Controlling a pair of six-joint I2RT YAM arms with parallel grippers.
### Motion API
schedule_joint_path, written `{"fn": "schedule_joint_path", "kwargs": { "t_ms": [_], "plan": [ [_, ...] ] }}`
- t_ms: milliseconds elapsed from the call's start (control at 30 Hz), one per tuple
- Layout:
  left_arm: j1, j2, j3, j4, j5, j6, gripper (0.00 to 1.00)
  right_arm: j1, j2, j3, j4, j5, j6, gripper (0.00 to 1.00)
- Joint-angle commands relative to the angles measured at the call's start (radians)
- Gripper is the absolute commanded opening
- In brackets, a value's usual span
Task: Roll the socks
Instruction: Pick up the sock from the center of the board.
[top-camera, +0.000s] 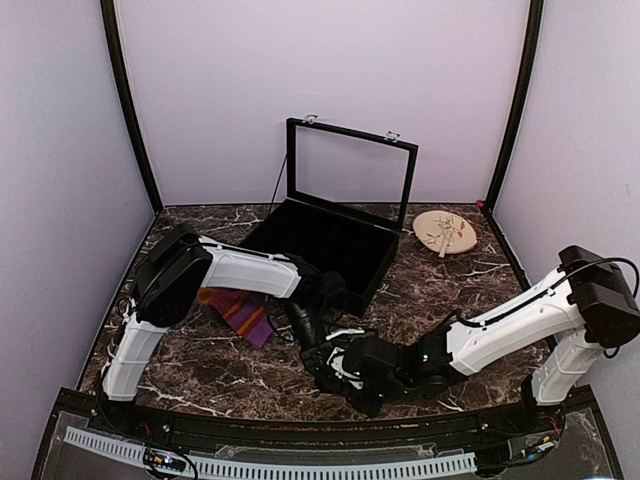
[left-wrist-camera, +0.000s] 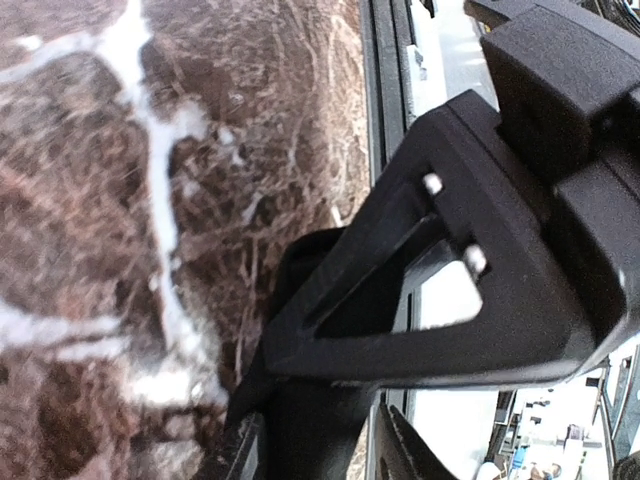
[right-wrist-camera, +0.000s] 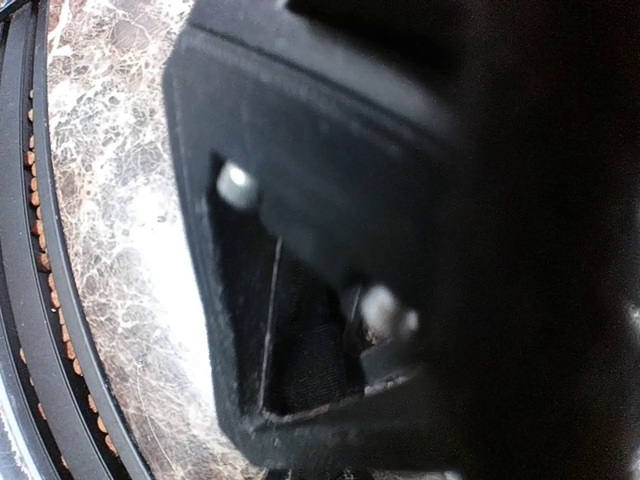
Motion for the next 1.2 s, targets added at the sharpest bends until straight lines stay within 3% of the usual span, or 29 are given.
{"fn": "schedule_joint_path", "kwargs": {
  "t_ms": [0, 533, 1167],
  "plan": [
    [0.030, -0.014, -0.069, 0.039, -0.235, -0.031, 0.40, -0.009, -0.015, -0.031, -0.053, -0.036, 0.037, 0.02],
    [0.068, -0.039, -0.151, 0.087, -0.248, -0.057, 0.40, -0.009, -0.109, -0.083, -0.045, -0.025, 0.096, 0.01],
    [0.108, -0.174, -0.195, 0.178, -0.296, -0.111, 0.41, -0.011, -0.211, -0.110, -0.064, 0.011, 0.187, 0.00]
  ]
}}
